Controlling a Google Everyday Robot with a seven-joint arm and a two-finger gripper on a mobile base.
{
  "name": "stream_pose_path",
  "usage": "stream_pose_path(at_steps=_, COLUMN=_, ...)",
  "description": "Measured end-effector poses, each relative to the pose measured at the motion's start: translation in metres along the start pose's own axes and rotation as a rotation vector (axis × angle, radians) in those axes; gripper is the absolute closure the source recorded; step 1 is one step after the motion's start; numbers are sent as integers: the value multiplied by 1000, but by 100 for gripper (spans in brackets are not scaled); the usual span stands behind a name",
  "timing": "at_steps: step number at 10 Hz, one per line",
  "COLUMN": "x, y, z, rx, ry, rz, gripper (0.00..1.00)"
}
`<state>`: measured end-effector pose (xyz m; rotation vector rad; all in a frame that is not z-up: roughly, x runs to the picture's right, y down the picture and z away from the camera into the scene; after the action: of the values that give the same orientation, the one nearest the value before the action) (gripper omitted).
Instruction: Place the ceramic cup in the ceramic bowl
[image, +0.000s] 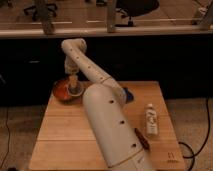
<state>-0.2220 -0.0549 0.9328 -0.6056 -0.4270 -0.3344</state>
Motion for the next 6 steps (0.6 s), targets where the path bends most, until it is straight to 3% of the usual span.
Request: stream_pose_path(at_steps=6, x=0, y=0, z=0, rx=-1, ry=5, rz=-3, gripper=20)
